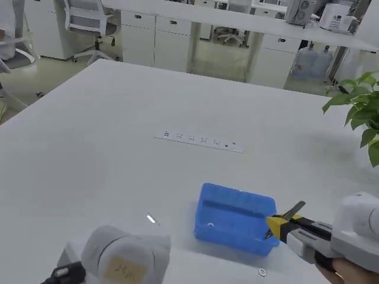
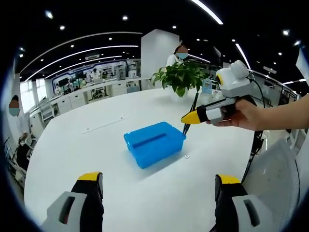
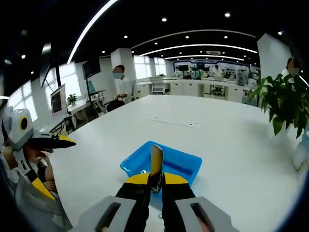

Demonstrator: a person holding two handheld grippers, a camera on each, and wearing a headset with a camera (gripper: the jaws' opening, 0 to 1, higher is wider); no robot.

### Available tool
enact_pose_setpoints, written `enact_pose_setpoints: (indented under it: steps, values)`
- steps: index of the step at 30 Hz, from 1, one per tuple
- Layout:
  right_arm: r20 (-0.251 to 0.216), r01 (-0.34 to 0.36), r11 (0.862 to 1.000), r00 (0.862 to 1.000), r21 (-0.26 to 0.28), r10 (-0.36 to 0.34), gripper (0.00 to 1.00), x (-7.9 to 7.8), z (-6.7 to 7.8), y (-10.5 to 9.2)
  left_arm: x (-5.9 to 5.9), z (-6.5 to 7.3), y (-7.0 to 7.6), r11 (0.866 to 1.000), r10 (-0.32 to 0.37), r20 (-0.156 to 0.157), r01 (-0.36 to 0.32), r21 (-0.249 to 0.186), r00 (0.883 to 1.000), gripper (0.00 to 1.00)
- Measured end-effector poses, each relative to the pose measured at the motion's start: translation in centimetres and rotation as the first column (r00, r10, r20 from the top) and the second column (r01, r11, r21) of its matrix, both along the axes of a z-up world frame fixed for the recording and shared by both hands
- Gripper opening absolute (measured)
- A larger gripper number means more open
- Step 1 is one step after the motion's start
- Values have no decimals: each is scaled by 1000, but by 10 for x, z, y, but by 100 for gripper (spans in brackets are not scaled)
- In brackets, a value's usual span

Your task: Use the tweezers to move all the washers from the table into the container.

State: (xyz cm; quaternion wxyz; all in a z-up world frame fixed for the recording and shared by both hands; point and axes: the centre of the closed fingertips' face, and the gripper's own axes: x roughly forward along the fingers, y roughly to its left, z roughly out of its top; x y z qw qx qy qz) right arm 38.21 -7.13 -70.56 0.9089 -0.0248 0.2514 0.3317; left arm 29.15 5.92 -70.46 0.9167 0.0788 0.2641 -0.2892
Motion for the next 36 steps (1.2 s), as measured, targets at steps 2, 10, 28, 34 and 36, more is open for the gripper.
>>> enact_pose_setpoints:
  steps: [2,10,28,34,36]
  values:
    - [-14,5,1000,1000,10,-5,4,-4,-3,-2,0,-1,0,1000,-3,-2,3,9,1000,99]
    - [-78,8,1000,997,-25,-10,4,-19,-41,-3,-2,-2,-3,1000,-12,-8,12,10,1000,99]
    - [-120,24,996,992,-81,-34,5,-12,-76,-8,-3,-11,4,1000,3,-33,-2,28,999,99]
    - [-113,32,996,993,-81,-41,5,-12,-75,-10,-4,-13,3,999,-3,-35,4,36,999,98]
    - [-114,30,996,993,-82,-39,5,-12,-76,-10,-4,-13,3,999,-4,-34,6,37,999,98]
